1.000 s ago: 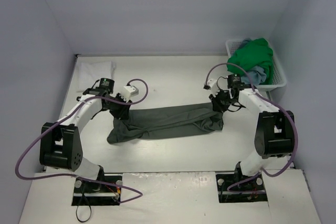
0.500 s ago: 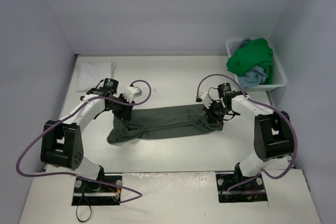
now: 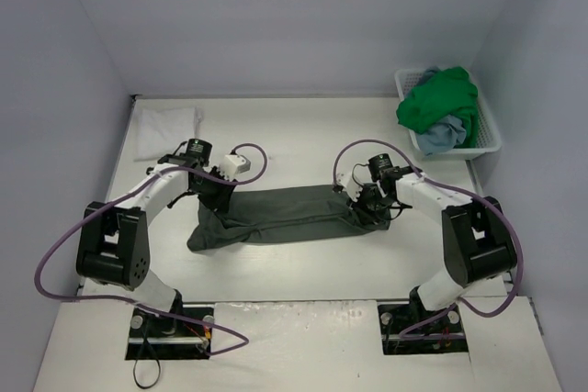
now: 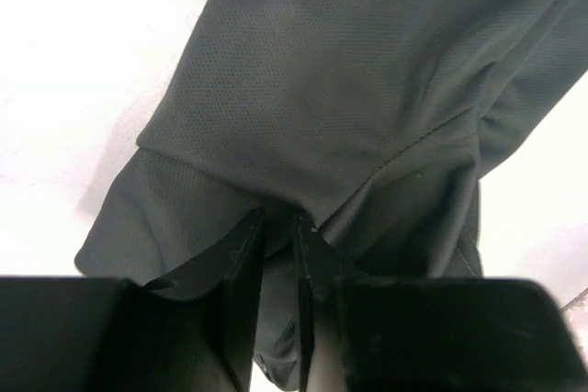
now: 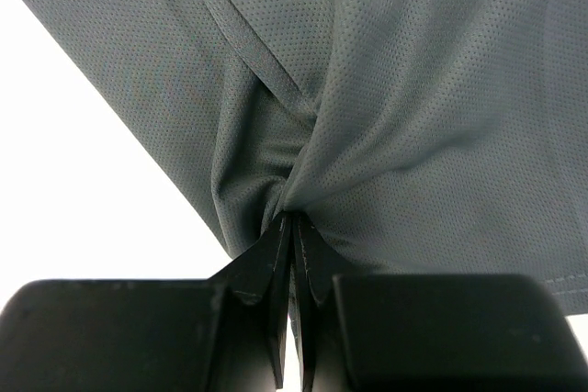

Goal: Fold and stack the t-shirts
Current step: Fold the other side of the tshirt into a rectangle

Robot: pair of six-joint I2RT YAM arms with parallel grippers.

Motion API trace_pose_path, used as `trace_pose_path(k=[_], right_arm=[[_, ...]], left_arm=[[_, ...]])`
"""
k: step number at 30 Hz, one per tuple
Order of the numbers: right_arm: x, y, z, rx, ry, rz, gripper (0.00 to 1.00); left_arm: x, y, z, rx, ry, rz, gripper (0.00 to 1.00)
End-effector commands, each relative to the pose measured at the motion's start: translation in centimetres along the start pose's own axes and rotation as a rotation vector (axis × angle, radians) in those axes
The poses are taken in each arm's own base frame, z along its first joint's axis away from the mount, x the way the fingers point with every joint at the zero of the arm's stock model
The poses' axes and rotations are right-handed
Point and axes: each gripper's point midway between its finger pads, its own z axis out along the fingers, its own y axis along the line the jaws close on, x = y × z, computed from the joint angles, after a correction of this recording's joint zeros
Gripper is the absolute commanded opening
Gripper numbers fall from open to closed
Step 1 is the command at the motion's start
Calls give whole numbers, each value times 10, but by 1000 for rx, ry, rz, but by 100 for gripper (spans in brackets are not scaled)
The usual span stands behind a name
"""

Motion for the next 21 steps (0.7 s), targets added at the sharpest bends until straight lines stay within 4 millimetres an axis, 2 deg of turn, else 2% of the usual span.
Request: trace_pose_path(k=[1,5,12,16,20,21], right_arm=[[-10,-5,-3,7,-7,-9,2],[-14,-9,-7,24,-13,-18,2],[-10,-1,-2,-4,-9,-18,1],[-3,5,4,-27,9,-27,1],[-3,11,6,-45,9,-35,1],[-2,13,7,-48,11,-36,1]], left_arm=[[-6,5,6,-9,0,9,13],[-1,5,17,11,24,5,4],[4,14,38,1,80,-6,2],[-5,22,41,-28,82,0,1],[-27,38,40,-71,56,16,1],[-28,43,45,-76,70,14,1]])
